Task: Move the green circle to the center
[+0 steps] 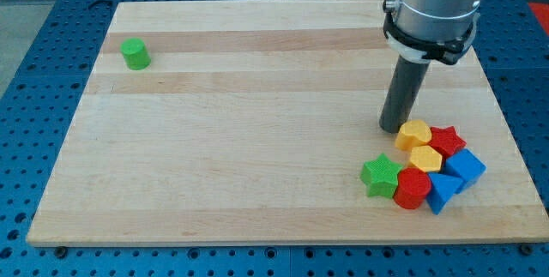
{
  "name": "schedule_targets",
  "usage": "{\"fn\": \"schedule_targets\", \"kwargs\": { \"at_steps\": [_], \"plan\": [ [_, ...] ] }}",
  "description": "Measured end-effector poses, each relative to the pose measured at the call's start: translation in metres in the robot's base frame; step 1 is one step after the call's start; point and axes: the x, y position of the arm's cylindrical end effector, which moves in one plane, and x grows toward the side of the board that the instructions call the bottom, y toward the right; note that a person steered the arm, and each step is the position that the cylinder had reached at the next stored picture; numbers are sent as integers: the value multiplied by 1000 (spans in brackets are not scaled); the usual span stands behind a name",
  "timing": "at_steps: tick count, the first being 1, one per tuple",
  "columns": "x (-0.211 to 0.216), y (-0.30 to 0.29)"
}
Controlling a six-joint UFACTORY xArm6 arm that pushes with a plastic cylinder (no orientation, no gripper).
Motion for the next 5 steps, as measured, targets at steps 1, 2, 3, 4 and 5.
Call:
{"fn": "schedule_targets", "kwargs": {
  "at_steps": [1, 2, 3, 4, 5],
  "plan": [
    [0, -12],
    [-3, -35],
    [-44, -93],
    [-106, -152],
    [-168, -220]
  ]
}}
